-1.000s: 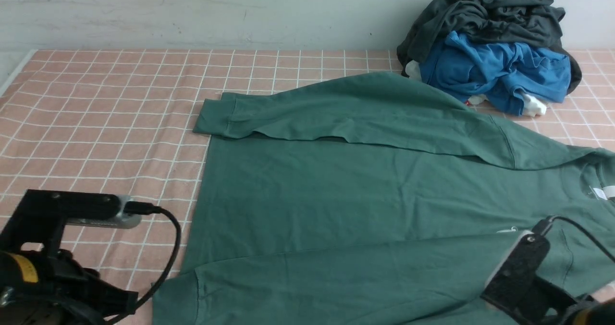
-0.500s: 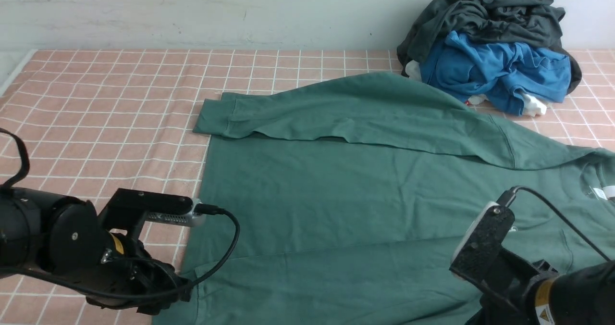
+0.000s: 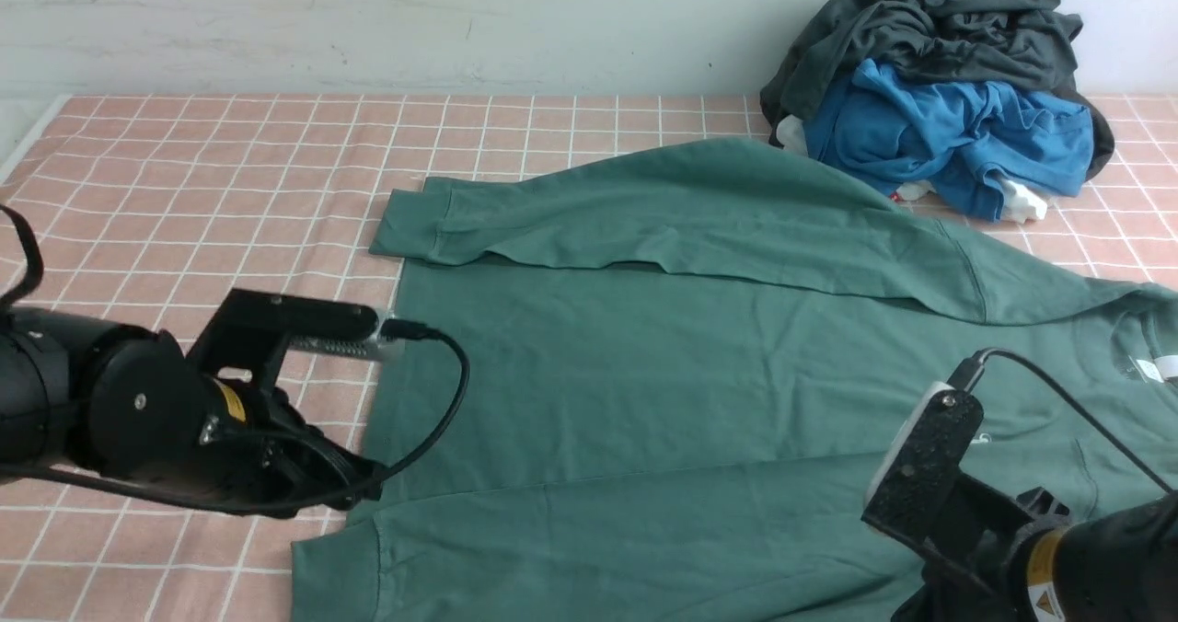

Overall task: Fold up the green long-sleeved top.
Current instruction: Use the left arm to clamp the cuff closest to it

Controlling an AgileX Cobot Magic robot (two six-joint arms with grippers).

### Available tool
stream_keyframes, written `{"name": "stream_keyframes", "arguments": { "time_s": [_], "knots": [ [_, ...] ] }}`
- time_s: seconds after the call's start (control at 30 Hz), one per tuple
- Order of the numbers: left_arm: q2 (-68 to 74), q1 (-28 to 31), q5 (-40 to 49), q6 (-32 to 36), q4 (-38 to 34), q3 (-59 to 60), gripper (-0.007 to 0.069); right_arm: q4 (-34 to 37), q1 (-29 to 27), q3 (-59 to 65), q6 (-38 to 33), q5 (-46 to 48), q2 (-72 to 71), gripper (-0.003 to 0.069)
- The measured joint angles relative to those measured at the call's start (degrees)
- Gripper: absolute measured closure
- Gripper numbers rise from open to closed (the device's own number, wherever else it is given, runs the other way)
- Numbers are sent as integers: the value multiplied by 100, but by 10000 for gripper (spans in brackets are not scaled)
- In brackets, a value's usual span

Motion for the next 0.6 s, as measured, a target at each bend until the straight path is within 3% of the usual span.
{"name": "stream_keyframes", "arguments": {
  "time_s": [0.23, 0.33, 0.53, 0.6],
  "knots": [
    [78, 0, 1028, 4, 89, -216, 611, -125, 0, 0, 0, -5, 0, 673],
    [339, 0, 1303, 4, 96, -93, 531, -124, 0, -5, 5, -5, 0, 673],
    [851, 0, 942, 4, -152, -78, 350, 144, 0, -136, 5, 24, 0, 673],
    [890, 0, 927, 4, -172, -84, 337, 195, 0, -165, 5, 31, 0, 673]
  ]
}}
